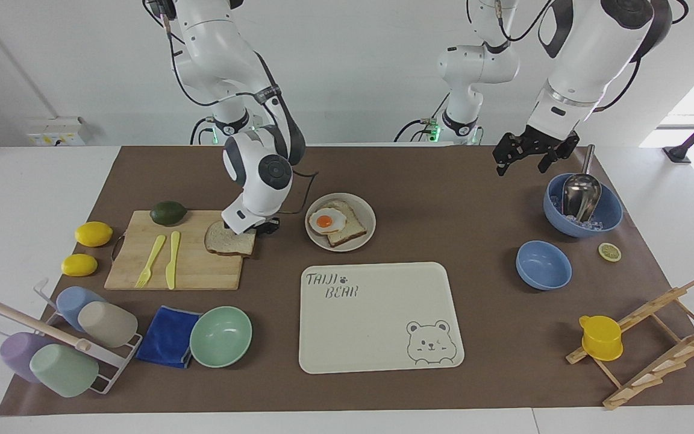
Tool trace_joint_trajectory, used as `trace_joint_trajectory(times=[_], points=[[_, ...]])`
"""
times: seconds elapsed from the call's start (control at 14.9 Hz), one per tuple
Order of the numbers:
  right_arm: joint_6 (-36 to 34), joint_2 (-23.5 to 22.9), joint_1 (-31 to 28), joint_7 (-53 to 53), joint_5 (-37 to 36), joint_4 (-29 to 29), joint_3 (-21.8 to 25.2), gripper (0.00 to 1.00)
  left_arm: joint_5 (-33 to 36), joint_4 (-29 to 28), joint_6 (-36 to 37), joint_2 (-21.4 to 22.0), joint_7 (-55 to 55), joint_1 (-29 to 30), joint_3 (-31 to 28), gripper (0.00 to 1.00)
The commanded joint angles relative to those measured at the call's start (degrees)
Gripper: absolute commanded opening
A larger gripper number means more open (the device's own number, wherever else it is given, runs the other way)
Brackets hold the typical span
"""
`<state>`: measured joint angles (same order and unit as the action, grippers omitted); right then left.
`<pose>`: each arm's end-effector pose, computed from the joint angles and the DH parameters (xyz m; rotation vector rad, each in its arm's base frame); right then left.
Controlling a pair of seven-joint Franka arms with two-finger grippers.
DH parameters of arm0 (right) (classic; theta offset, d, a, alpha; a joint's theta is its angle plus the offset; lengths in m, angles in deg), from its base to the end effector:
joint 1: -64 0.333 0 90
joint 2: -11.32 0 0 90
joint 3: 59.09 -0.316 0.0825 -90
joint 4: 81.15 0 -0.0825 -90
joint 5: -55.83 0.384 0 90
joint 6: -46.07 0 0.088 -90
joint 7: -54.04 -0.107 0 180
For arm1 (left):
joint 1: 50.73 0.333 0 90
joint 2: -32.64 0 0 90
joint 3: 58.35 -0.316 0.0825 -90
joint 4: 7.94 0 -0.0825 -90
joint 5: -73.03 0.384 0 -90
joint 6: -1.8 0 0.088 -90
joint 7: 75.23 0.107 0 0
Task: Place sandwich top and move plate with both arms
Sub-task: 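Lower the bread slice onto the fried egg and open the right gripper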
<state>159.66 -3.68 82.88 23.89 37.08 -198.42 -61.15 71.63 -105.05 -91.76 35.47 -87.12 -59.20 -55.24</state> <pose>0.5233 0.1783 0.2925 2.7522 0.0286 -0.2451 0.5309 -0.1120 0.5982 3.1228 0.0112 -0.0262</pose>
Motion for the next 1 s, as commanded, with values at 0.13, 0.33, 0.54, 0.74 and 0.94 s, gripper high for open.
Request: trace_joint_trajectory(times=[0.13,0.33,0.54,0.74,0.94], points=[[-7.7,0.0,4.6,1.1,0.2,5.3,-0.4,0.00,0.5,-0.5,0.7,0.9,0.3,0.6,0.2,1.00],[-13.3,0.3,10.7,0.9,2.8,11.9,-1.5,0.00,0.5,-0.5,0.7,0.9,0.3,0.6,0.3,1.00],[-12.1,0.3,15.6,-2.2,6.5,13.1,-1.7,0.00,0.5,-0.5,0.7,0.9,0.3,0.6,0.3,1.00],[-9.4,0.2,18.8,-6.1,6.8,13.0,-2.0,0.00,0.5,-0.5,0.7,0.9,0.3,0.6,0.3,1.00],[-5.2,0.3,19.8,-6.8,9.7,12.2,-2.2,0.00,0.5,-0.5,0.7,0.9,0.3,0.6,0.3,1.00]])
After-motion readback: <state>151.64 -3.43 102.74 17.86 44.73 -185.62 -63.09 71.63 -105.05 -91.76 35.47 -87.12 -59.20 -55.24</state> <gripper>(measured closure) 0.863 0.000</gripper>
